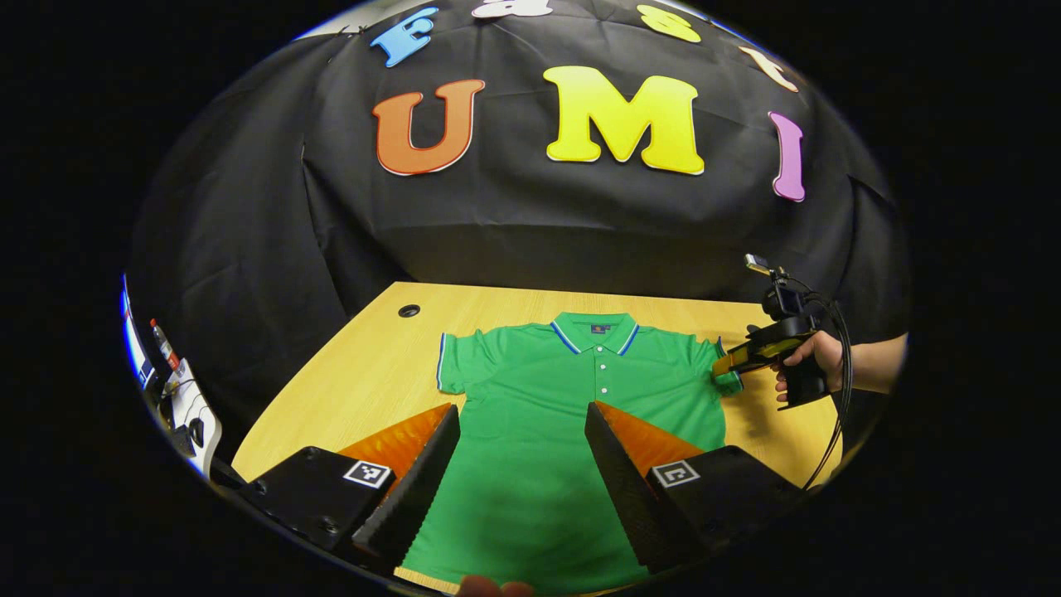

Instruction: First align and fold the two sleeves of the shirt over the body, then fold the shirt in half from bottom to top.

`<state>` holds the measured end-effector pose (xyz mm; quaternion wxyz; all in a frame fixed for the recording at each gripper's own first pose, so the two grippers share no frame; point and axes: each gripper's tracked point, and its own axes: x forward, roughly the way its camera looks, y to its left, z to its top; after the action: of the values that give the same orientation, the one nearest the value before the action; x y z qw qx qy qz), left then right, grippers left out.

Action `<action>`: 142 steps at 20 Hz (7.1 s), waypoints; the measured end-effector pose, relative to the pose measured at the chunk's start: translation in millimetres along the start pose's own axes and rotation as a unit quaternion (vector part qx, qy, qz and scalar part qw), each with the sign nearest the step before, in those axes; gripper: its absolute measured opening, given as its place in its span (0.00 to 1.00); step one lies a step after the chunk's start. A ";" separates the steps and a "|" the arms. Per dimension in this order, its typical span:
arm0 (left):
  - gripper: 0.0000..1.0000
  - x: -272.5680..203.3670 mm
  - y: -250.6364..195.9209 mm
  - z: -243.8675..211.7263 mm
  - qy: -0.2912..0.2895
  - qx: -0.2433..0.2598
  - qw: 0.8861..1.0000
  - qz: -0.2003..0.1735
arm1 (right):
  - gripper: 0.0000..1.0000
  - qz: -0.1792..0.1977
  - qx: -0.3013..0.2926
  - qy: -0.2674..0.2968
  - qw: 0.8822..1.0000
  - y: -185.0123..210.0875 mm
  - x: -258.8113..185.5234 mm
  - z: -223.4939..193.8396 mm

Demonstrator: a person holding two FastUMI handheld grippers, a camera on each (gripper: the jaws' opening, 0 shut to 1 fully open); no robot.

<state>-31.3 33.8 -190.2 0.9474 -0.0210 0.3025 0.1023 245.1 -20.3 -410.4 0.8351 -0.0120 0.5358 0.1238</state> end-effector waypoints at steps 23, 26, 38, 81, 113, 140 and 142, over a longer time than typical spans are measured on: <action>0.98 -4.8 63.7 -16.9 0.013 -0.074 0.997 0.026 | 0.03 0.042 0.087 -0.059 0.994 110.4 -61.2 57.0; 0.98 -12.0 83.0 -21.7 0.017 -0.078 0.996 0.033 | 0.03 0.049 0.089 -0.047 0.994 146.8 -41.3 52.9; 0.98 -18.3 127.2 -21.9 0.029 -0.069 0.996 0.044 | 0.31 0.109 0.129 -0.024 0.985 219.2 -13.1 48.4; 0.92 281.3 119.3 -38.5 0.365 -0.124 0.908 -0.164 | 0.88 0.047 -0.033 -0.166 0.984 83.0 -295.1 -116.1; 0.04 254.6 -1.3 8.3 0.352 -0.045 0.926 -0.127 | 0.89 0.054 0.056 -0.181 0.980 33.1 -320.0 -155.5; 0.98 148.5 3.5 -0.5 0.238 -0.033 0.958 -0.156 | 0.94 0.007 0.019 -0.129 0.991 45.2 -283.5 -174.2; 0.98 112.4 19.9 -17.7 0.225 -0.025 0.961 -0.158 | 0.92 0.019 0.012 -0.120 0.993 56.9 -279.2 -181.1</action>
<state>43.9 71.8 -269.1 0.8582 -0.1144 0.4980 -0.0482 -39.2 -47.0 -230.4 0.8908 0.0231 0.4335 0.1343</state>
